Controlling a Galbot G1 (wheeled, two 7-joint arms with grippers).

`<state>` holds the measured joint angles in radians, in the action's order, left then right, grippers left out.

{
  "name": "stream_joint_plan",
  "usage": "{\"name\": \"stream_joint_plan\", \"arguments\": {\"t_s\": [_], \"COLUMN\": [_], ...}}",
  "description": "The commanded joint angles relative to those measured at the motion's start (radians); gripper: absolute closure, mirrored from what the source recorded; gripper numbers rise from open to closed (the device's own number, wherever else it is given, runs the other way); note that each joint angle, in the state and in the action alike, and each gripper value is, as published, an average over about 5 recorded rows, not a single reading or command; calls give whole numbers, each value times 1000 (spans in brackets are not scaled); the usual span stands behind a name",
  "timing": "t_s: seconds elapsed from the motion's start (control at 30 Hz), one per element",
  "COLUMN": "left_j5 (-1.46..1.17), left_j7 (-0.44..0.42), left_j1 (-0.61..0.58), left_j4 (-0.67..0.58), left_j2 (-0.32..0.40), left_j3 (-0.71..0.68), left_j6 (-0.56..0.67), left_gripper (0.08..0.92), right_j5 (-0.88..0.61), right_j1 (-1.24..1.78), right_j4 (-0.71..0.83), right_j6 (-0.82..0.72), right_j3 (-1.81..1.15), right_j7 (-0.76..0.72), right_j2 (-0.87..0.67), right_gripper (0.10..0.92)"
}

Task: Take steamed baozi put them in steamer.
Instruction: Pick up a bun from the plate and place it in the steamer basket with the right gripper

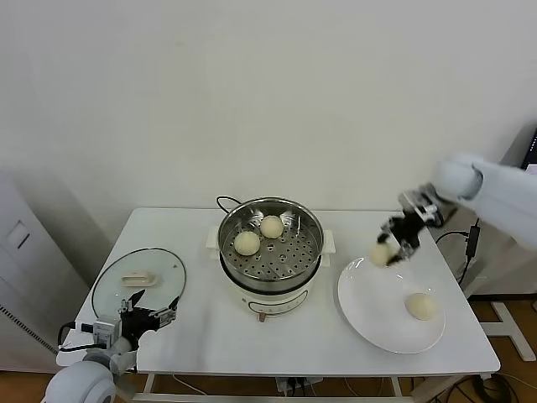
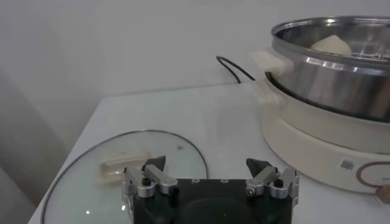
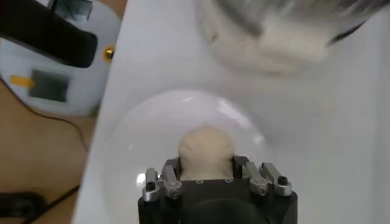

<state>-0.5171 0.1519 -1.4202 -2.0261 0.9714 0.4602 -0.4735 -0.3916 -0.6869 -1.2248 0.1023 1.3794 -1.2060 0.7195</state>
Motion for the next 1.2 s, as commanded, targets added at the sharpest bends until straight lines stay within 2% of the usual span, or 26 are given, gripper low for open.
{"name": "stream_joint_plan", "arguments": {"t_s": [0.03, 0.23, 0.43, 0.8, 1.2], "left_j5": [0, 0, 0, 1, 0], "left_j7": [0, 2, 4, 6, 5], "left_j1": [3, 5, 0, -2, -3], "left_j4": [0, -1, 1, 1, 0], "left_j2": [-1, 1, -3, -4, -5], "left_j3": [-3, -4, -1, 1, 0], "left_j6": [1, 1, 2, 3, 3], "left_gripper": [177, 177, 177, 177, 177], "right_j5": [-66, -24, 111, 334, 514], "right_j1": [-95, -1, 80, 164, 250], "right_j4": [151, 217, 185, 39, -6], "right_j6": [278, 467, 625, 755, 770], "right_j3": [-77, -128, -171, -191, -240], "right_j7": [-43, -48, -45, -58, -62], "right_j2": [300, 476, 554, 511, 478], "right_gripper": [508, 500, 499, 500, 499]}}
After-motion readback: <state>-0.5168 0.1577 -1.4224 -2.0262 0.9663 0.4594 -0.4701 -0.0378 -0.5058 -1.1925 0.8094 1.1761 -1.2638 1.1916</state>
